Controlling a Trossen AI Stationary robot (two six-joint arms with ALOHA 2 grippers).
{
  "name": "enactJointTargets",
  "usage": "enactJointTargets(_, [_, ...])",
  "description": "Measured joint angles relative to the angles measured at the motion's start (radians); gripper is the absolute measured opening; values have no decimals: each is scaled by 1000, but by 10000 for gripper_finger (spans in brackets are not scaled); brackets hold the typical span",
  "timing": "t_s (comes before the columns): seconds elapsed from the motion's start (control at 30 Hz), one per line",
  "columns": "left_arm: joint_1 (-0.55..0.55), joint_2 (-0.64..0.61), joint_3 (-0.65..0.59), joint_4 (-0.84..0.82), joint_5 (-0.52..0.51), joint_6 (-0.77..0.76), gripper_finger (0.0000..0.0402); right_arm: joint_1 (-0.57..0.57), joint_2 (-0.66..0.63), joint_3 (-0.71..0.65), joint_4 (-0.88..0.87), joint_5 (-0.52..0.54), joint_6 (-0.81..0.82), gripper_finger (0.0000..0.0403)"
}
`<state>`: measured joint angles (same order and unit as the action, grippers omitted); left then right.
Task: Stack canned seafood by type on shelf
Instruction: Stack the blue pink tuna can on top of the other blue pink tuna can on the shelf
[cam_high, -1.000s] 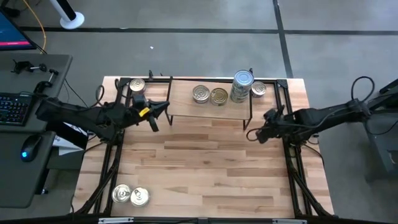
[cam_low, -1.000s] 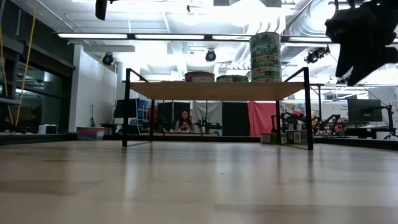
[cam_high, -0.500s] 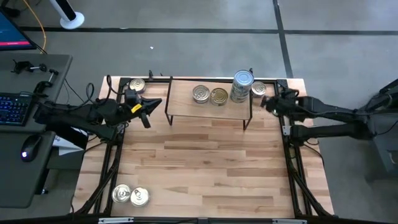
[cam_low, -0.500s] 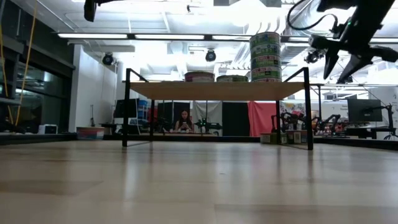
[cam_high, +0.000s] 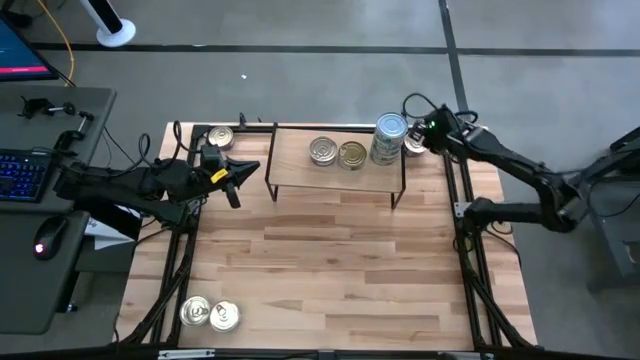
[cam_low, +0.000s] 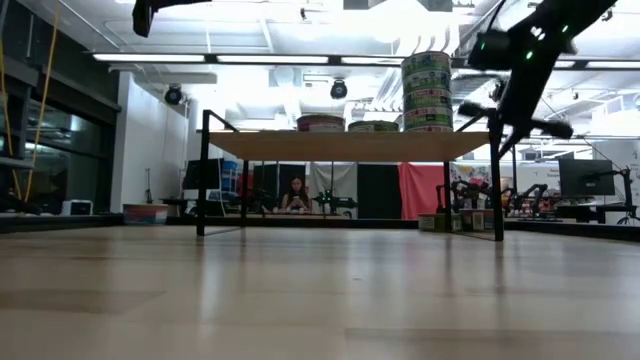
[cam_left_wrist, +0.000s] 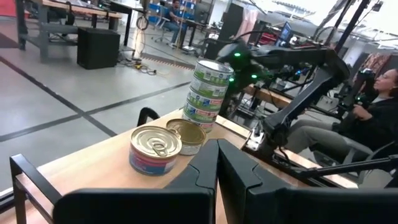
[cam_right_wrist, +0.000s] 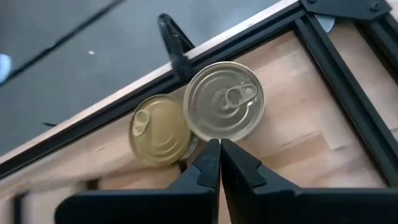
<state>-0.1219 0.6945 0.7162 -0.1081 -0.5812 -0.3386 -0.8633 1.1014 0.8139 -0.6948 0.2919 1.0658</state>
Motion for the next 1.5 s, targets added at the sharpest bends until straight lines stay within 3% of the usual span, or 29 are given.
enactJointTargets(0.27, [20, 1, 0, -1, -58, 10, 0, -204, 218, 0, 203, -220, -153, 1])
enactJointTargets(0.43, [53, 1, 0, 0, -110, 10, 0, -277, 335, 5, 237, -335, -233, 0])
enactJointTargets(0.93, [147, 3, 0, -1, -141, 63, 0, -220, 379, 23, 199, -283, -348, 0])
enactJointTargets(1.17, [163, 3, 0, -1, -141, 64, 0, -183, 379, 23, 157, -190, -238, 0])
enactJointTargets(1.5, [163, 3, 0, -1, -108, 79, 0, -198, 379, 23, 222, -153, -78, 0])
